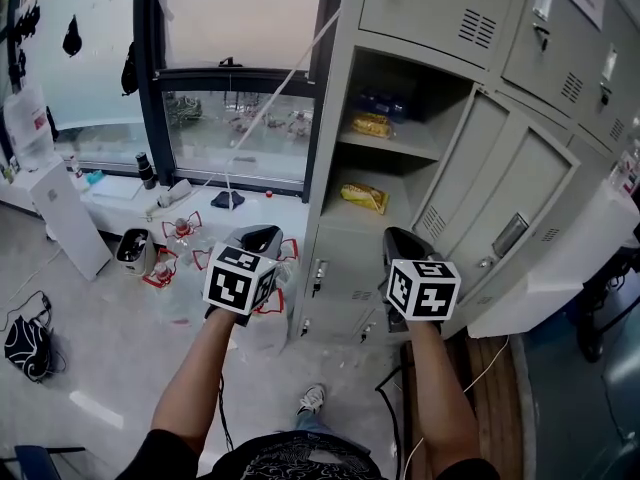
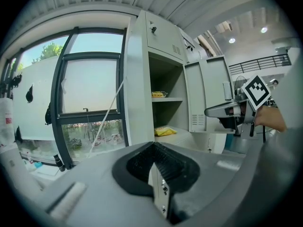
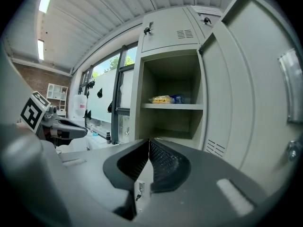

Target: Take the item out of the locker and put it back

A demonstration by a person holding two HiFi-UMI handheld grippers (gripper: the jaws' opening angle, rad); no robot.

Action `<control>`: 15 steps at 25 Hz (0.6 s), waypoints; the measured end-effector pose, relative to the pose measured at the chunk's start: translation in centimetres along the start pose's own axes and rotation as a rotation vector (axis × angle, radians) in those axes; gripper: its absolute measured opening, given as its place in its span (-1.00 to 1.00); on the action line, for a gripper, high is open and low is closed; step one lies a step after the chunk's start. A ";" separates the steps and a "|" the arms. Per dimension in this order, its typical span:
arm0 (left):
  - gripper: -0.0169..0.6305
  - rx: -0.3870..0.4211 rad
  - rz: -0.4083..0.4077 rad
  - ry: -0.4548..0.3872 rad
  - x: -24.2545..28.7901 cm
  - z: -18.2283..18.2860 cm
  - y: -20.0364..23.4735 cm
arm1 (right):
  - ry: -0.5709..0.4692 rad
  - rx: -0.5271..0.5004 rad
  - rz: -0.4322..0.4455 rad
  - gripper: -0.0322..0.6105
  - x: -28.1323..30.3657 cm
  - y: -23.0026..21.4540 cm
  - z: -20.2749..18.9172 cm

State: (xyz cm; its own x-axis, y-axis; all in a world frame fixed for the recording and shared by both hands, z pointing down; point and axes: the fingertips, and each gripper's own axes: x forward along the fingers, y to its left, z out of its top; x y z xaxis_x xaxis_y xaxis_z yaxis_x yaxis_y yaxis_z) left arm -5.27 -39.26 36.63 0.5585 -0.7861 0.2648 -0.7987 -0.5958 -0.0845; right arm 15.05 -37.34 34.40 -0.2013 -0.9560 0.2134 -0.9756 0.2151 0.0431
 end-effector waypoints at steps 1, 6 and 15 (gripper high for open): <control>-0.95 -0.002 0.001 0.000 -0.2 -0.1 0.0 | -0.003 0.002 0.003 -0.83 -0.2 0.1 -0.1; -0.95 0.002 0.006 -0.001 -1.2 0.0 0.0 | -0.017 0.005 0.014 -0.83 -1.2 0.4 -0.3; -0.95 0.009 0.016 -0.001 -2.0 -0.3 -0.1 | -0.032 0.021 0.027 -0.83 -2.1 0.7 -0.9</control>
State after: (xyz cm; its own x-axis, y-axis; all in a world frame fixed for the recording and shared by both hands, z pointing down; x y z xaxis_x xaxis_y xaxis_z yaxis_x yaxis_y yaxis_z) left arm -6.40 -37.59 36.37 0.5462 -0.7954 0.2628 -0.8052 -0.5850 -0.0973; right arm 14.83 -35.02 34.83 -0.2304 -0.9558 0.1828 -0.9713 0.2374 0.0169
